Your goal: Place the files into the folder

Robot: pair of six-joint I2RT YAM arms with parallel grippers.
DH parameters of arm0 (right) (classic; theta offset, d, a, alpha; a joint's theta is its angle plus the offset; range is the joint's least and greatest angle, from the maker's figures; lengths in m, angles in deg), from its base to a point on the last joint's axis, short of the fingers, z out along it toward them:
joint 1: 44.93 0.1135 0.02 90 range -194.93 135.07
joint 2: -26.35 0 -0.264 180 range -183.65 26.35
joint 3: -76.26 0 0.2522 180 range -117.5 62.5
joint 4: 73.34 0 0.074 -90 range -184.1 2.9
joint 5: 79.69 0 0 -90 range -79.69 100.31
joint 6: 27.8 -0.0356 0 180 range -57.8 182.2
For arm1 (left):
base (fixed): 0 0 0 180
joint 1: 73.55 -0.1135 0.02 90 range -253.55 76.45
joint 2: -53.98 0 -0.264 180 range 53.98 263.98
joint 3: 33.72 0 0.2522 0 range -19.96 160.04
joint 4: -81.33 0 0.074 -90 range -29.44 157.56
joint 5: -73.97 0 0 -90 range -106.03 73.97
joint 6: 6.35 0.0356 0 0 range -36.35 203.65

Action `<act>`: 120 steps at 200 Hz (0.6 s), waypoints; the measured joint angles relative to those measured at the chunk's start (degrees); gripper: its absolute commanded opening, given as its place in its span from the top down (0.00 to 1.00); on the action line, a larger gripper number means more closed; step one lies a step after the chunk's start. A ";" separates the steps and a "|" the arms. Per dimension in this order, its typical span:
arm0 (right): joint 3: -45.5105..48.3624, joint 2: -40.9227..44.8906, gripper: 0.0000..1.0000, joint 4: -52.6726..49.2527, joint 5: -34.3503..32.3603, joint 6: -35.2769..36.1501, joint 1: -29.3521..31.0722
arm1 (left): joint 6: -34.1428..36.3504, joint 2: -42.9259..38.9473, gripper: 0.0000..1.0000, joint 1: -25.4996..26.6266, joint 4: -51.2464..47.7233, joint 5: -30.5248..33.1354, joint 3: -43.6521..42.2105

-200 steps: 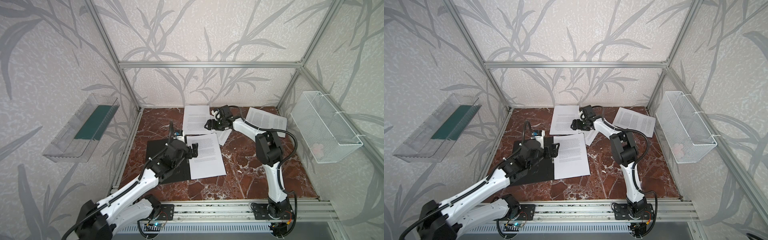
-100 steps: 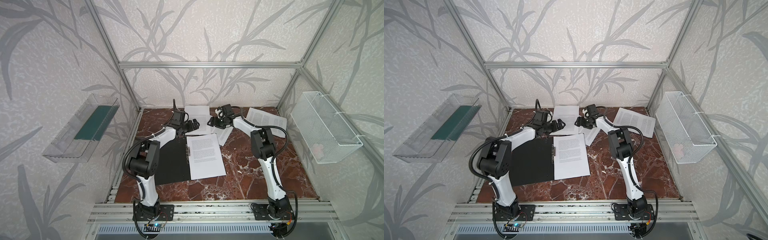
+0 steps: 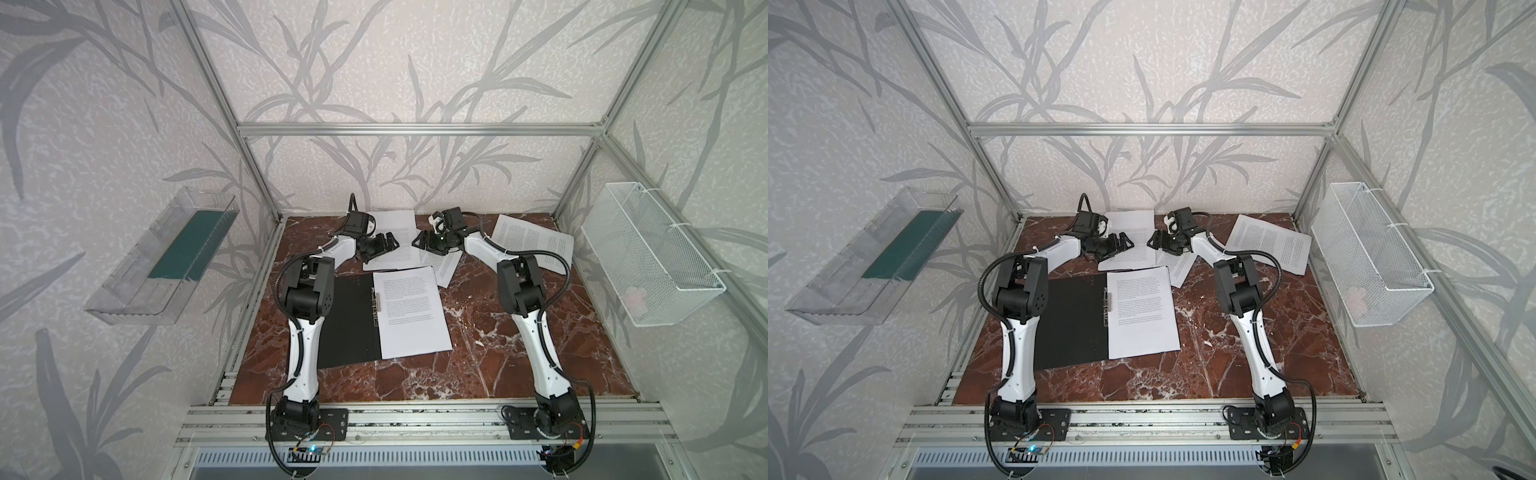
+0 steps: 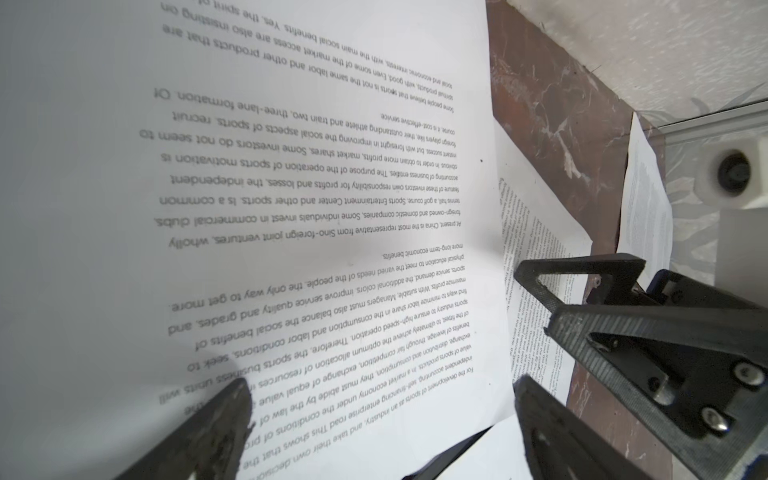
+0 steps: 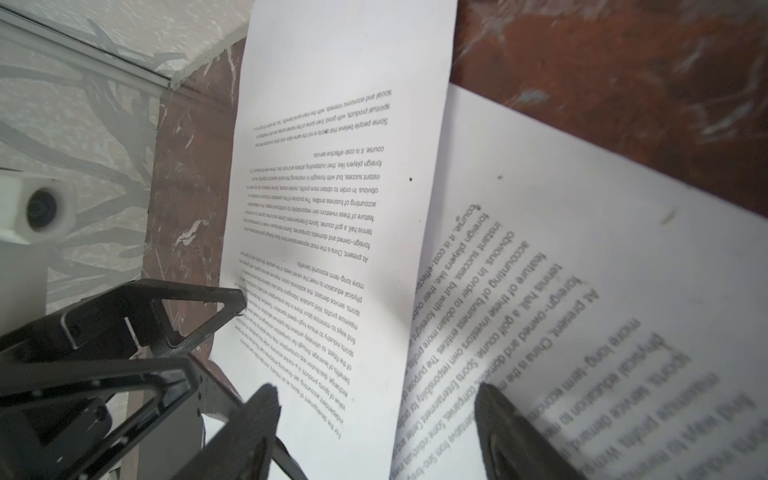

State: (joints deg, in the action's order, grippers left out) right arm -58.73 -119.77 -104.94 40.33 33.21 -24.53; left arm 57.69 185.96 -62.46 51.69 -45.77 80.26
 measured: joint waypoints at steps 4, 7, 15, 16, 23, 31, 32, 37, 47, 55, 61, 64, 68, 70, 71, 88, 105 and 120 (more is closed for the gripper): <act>-0.02 0.00 0.25 -0.02 -0.02 -0.07 0.00 | 0.15 0.37 0.01 -0.02 -0.39 -0.15 0.72; -0.02 0.00 0.25 0.00 0.00 -0.11 0.00 | 0.39 0.76 0.01 -0.09 -0.63 -0.24 1.22; -0.09 -0.07 0.25 0.00 0.07 -0.31 0.00 | 0.61 1.46 0.01 -0.20 -1.25 -0.59 2.49; -0.13 -0.11 0.25 0.00 0.09 -0.37 0.00 | 0.63 1.53 0.01 -0.20 -1.33 -0.61 2.60; -0.28 -0.22 0.26 0.02 0.26 -0.63 -0.07 | 0.83 2.05 0.01 -0.26 -1.79 -0.81 3.48; -0.74 -0.48 0.26 -0.07 0.61 -1.07 -0.13 | 0.96 2.47 0.01 -0.33 -1.95 -1.14 4.11; -0.87 -0.55 0.26 -0.09 0.70 -1.16 -0.15 | 0.96 2.49 0.01 -0.33 -1.97 -1.18 4.13; -1.27 -0.87 0.27 -0.07 1.01 -1.33 -0.17 | 1.01 2.64 0.01 -0.35 -1.99 -1.40 4.35; -2.10 -1.51 0.27 0.04 1.73 -1.66 -0.22 | 1.14 2.80 0.01 -0.35 -2.08 -1.62 4.59; -2.69 -1.97 0.28 0.26 2.36 -1.97 -0.22 | 1.27 2.86 0.01 -0.33 -2.10 -1.70 4.63; -2.91 -2.21 0.29 0.59 2.95 -2.34 -0.20 | 1.40 2.89 0.01 -0.33 -2.10 -1.81 4.63; -2.93 -2.34 0.29 0.79 3.15 -2.49 -0.20 | 1.44 2.91 0.01 -0.33 -2.08 -1.84 4.63; -3.04 -2.47 0.30 0.94 3.56 -2.64 -0.20 | 1.51 2.91 0.01 -0.33 -2.08 -1.88 4.66; -3.13 -2.54 0.30 1.05 3.69 -2.78 -0.20 | 1.53 2.91 0.01 -0.33 -2.10 -1.88 4.66; -3.17 -2.60 0.30 1.11 3.82 -2.78 -0.20 | 1.53 2.91 0.01 -0.33 -2.10 -1.88 4.66; -3.43 -3.17 0.33 2.21 5.49 -3.85 -0.20 | 1.62 2.93 0.01 -0.26 -2.05 -1.90 4.66; -3.43 -3.67 0.34 3.69 7.10 -5.09 -0.20 | 1.75 3.10 0.01 -0.22 -1.92 -2.08 4.76; -3.06 -3.82 0.36 5.40 8.31 -6.12 -0.20 | 1.81 3.17 0.01 -0.15 -1.77 -2.32 4.81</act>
State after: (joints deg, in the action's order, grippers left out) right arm -61.79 -123.60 -99.55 48.64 27.09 -24.73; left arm 59.51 189.13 -62.62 49.92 -48.08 85.07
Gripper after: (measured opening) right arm 0.654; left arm 0.993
